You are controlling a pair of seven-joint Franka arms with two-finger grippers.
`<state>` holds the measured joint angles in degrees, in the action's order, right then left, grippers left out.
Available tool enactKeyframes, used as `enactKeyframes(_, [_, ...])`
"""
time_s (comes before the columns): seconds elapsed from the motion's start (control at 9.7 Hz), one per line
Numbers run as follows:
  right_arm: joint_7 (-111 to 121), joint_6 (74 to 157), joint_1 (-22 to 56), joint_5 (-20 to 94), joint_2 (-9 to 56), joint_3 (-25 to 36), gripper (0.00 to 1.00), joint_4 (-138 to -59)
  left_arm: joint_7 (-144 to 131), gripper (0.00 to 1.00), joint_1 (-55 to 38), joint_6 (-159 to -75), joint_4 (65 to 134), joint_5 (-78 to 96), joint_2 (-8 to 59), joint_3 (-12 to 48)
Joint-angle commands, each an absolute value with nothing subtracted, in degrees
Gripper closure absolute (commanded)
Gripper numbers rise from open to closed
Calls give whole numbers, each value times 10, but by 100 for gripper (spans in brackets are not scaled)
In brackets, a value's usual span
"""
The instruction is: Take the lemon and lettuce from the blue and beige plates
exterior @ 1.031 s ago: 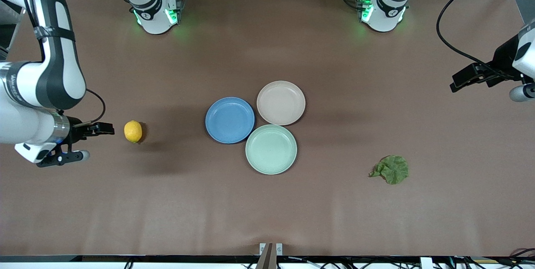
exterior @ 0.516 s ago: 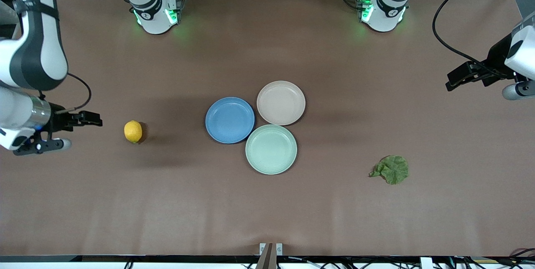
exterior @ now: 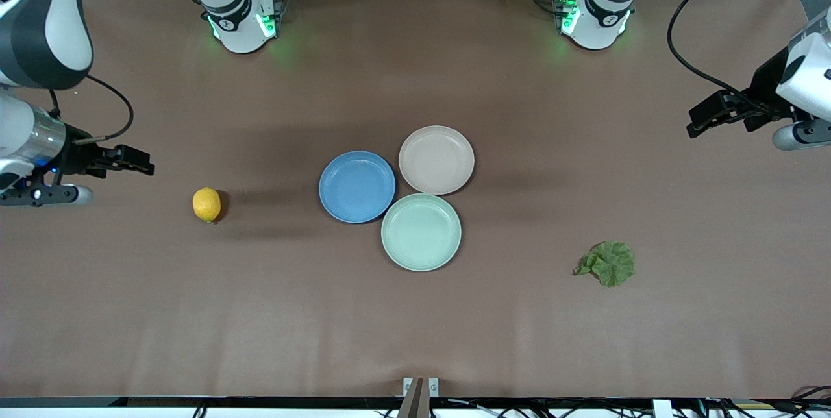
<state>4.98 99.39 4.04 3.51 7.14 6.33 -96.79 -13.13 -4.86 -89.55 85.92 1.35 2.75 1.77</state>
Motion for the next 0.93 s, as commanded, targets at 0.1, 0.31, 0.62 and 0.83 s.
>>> enactKeyframes(0.1, [40,992,49,14,17,66,0,-982,-139,0,-37,-896,861,21,25,27])
enactKeyframes(0.31, [41,959,55,3,11,70,0,-949,-141,0,-37,-896,861,23,23,25])
enactKeyframes(0.62, [40,898,61,0,7,79,0,-902,-136,0,-35,-907,862,18,23,23])
enactKeyframes(0.83, [37,858,60,-3,-2,79,0,-884,-105,0,-36,-908,862,7,23,23])
